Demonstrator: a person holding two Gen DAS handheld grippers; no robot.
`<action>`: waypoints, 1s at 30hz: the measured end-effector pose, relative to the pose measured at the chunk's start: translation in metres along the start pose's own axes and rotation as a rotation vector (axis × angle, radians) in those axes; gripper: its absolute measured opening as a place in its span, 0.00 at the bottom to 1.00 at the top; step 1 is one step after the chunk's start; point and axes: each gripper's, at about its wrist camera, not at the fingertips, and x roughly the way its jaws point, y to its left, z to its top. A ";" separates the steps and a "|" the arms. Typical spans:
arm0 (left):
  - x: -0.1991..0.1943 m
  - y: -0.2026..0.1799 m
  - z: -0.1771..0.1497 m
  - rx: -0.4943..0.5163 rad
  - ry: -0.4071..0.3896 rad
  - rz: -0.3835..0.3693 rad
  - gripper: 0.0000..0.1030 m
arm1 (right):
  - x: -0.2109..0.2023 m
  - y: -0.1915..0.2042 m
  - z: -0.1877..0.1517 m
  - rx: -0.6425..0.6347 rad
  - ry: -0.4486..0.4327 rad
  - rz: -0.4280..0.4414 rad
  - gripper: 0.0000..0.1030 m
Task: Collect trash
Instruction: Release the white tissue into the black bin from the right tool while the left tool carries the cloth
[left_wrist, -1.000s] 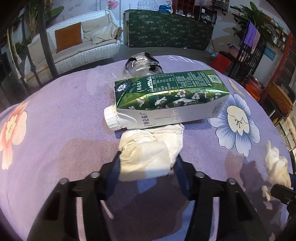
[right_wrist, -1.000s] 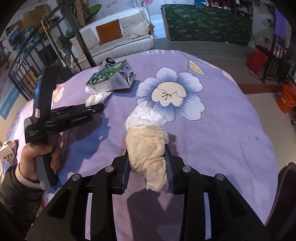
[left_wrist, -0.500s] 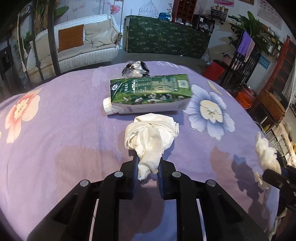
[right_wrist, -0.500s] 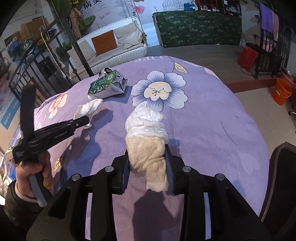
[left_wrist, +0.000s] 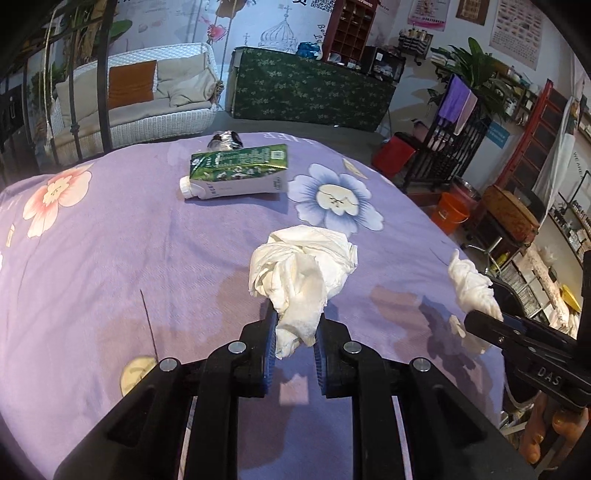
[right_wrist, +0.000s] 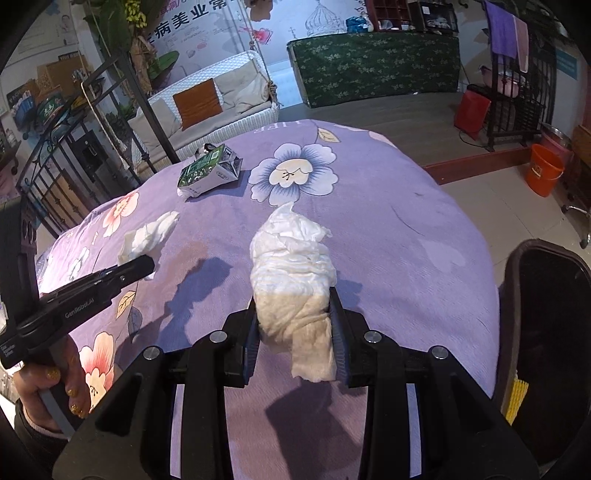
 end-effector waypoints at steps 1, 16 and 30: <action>-0.002 -0.004 -0.002 0.004 -0.002 -0.003 0.16 | -0.004 -0.002 -0.003 0.004 -0.005 -0.002 0.33; -0.025 -0.073 -0.032 0.081 -0.032 -0.113 0.16 | -0.067 -0.067 -0.051 0.136 -0.081 -0.096 0.33; -0.023 -0.137 -0.040 0.199 -0.030 -0.234 0.16 | -0.102 -0.155 -0.076 0.307 -0.123 -0.267 0.33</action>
